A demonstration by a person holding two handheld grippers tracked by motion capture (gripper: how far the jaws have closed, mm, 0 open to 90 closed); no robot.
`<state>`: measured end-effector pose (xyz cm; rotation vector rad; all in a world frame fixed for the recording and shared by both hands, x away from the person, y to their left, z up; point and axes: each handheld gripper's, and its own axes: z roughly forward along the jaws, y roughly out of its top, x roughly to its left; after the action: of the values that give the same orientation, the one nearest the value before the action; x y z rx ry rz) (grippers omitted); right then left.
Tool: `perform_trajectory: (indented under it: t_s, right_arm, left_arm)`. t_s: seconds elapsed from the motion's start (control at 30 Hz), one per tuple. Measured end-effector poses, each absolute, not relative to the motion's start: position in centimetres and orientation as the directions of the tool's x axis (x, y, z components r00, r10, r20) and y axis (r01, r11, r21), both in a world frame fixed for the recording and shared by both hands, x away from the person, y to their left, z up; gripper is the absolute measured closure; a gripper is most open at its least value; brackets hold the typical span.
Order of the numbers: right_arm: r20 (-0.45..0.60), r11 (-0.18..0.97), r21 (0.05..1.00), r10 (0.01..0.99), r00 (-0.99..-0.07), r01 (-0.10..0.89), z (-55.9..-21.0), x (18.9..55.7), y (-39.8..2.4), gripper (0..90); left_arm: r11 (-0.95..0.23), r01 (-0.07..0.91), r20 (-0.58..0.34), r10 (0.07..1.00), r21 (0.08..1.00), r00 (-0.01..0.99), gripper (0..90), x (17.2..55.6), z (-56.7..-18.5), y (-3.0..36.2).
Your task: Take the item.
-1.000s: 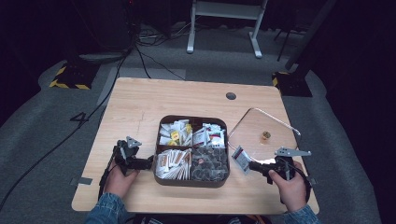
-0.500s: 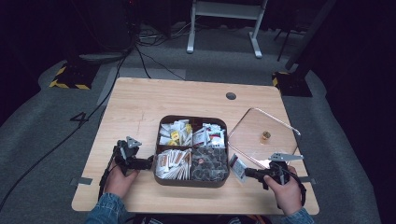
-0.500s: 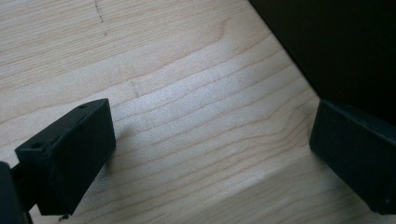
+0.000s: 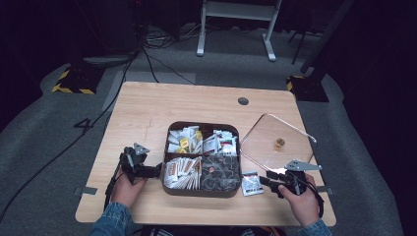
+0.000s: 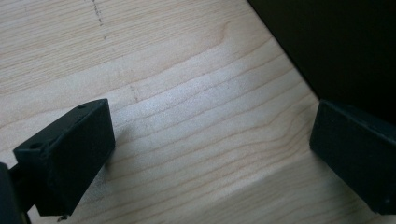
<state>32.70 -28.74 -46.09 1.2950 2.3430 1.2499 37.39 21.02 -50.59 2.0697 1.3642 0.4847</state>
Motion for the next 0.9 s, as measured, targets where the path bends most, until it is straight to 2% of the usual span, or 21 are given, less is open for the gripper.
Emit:
perform_trajectory:
  t_s: [0.37,0.47,0.9]
  right_arm:
    - [0.193,0.237,0.778,0.792,-0.58,0.582,-44.9,33.4,-29.5,49.4]
    - [0.159,0.241,0.789,0.809,-0.566,0.565,-44.6,34.2,-29.9,43.4]
    - [0.104,0.204,0.811,0.872,-0.478,0.548,-43.7,37.6,-31.9,34.8]
  left_arm:
    - [-0.289,0.694,-0.027,0.913,0.66,0.406,0.3,37.4,-50.6,21.0]
    - [-0.291,0.692,-0.027,0.912,0.661,0.408,0.2,37.5,-50.6,21.0]
    - [-0.29,0.692,-0.027,0.913,0.661,0.408,0.3,37.5,-50.6,21.0]
